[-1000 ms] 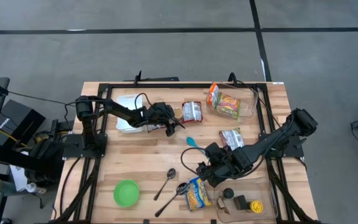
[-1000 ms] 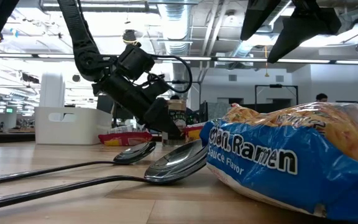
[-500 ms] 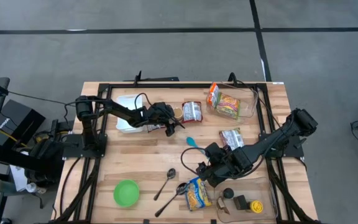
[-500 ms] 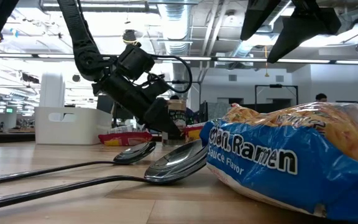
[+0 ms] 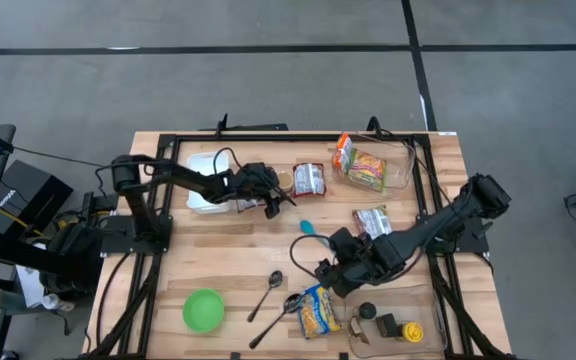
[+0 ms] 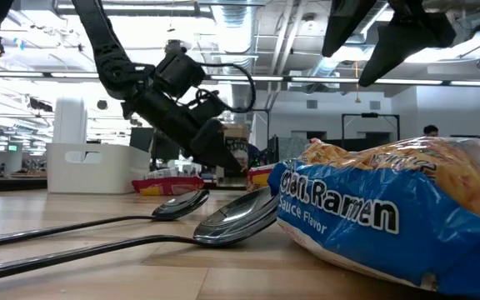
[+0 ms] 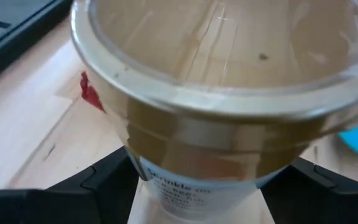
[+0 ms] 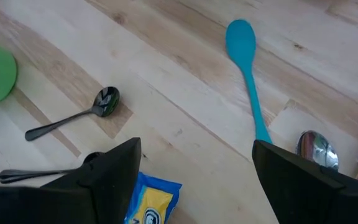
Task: Pick & Place Food Item
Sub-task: Put the golden spice bottle into the bottom transparent bin
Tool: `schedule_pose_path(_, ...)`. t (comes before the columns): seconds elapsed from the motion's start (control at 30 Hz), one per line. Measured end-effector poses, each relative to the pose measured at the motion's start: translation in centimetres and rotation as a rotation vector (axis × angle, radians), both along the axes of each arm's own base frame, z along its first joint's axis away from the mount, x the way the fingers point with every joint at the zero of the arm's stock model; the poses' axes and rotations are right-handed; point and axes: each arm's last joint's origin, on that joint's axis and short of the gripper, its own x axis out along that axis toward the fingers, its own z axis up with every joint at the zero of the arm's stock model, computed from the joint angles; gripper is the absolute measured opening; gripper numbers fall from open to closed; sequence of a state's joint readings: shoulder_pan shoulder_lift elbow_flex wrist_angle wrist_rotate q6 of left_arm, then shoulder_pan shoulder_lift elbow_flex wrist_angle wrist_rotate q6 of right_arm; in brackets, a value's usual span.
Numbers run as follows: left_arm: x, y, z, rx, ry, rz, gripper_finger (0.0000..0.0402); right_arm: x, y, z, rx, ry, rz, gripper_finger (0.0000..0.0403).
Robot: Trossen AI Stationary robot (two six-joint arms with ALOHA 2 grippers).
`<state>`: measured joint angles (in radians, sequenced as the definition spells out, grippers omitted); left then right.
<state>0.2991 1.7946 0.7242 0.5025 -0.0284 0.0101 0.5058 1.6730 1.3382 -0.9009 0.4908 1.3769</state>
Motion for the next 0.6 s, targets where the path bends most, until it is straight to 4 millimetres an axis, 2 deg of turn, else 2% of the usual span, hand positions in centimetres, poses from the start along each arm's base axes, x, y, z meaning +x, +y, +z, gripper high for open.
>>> schedule_pose_path(0.27, -1.1, -1.5, 2.8, -0.043, 0.028, -0.081, 0.0272, 0.3, -0.2, 0.1, -0.042, 0.012, 0.087, 0.0301)
schedule_pose_path(0.6, -3.7, -3.6, 7.6, -0.089, 0.026, -0.188, 0.0273, 0.4, -0.2, 0.1, -0.083, 0.031, 0.159, 0.0301)
